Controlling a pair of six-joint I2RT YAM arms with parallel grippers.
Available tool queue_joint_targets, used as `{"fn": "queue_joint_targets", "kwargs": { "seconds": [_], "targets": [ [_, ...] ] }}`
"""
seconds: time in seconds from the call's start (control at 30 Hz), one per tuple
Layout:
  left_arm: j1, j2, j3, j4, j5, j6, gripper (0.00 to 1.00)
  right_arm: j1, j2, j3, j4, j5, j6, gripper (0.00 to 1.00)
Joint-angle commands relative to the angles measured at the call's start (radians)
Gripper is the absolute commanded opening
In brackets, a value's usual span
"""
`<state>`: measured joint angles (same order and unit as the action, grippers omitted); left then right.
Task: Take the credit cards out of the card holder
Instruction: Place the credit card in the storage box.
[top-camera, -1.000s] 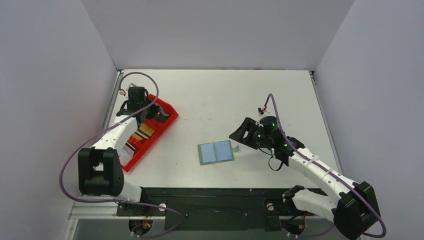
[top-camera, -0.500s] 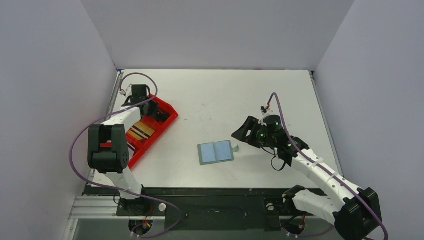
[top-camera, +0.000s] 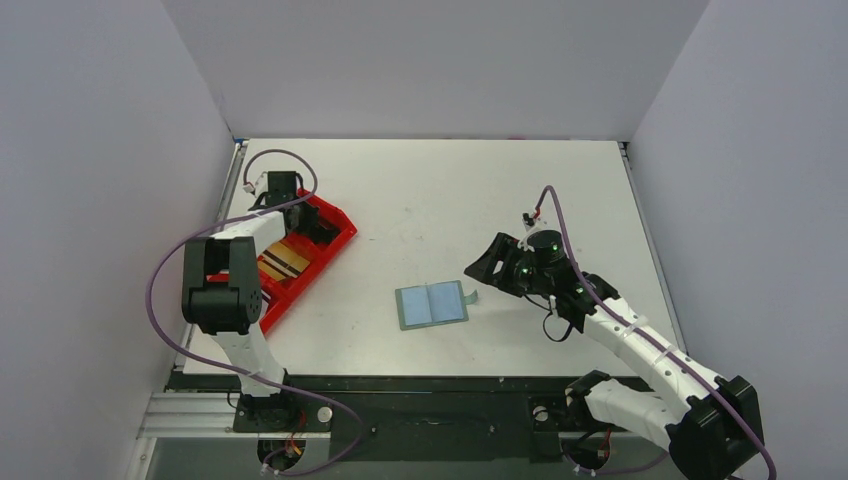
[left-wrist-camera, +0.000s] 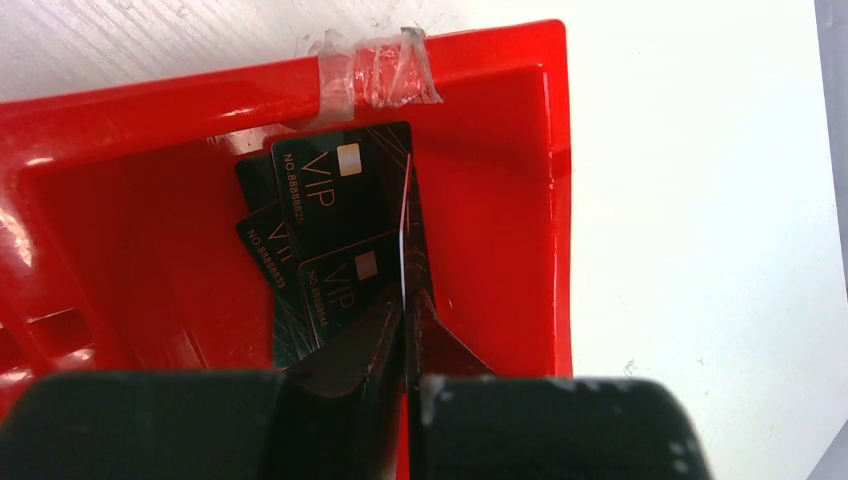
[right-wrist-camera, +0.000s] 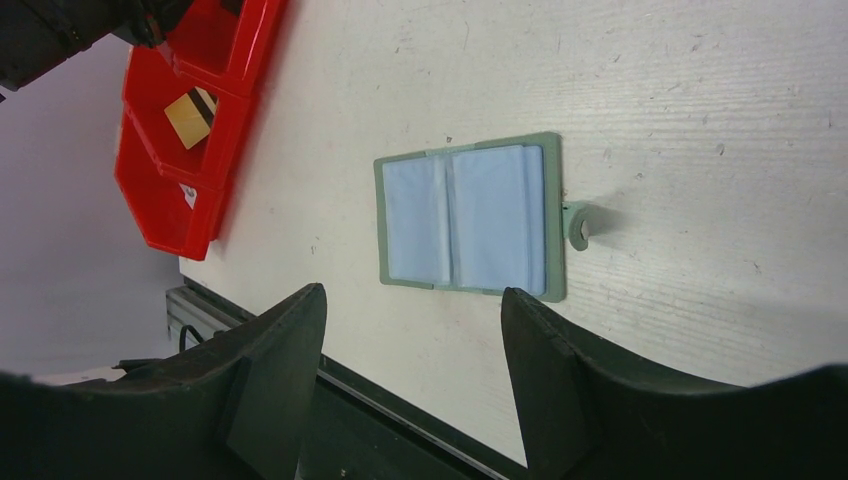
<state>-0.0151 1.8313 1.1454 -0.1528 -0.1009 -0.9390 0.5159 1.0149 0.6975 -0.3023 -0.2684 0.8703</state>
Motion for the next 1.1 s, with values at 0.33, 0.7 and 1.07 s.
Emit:
{"fn": "queue_joint_targets", "kwargs": {
  "seconds": [0.33, 0.7, 1.07],
  "targets": [
    [0.01, 0.003, 0.04, -0.023, -0.039, -0.004, 0.18, -0.009, -0.012, 0.036, 0.023, 0.009, -0.01, 0.6],
    [0.01, -0.061, 0.033, -0.033, -0.053, 0.017, 0.31, -0.008, -0.012, 0.029, 0.028, 0.009, -0.004, 0.6],
    [0.01, -0.137, 0.058, -0.057, -0.018, 0.045, 0.4, -0.007, 0.006, 0.025, 0.042, 0.004, -0.001, 0.6]
  ]
}}
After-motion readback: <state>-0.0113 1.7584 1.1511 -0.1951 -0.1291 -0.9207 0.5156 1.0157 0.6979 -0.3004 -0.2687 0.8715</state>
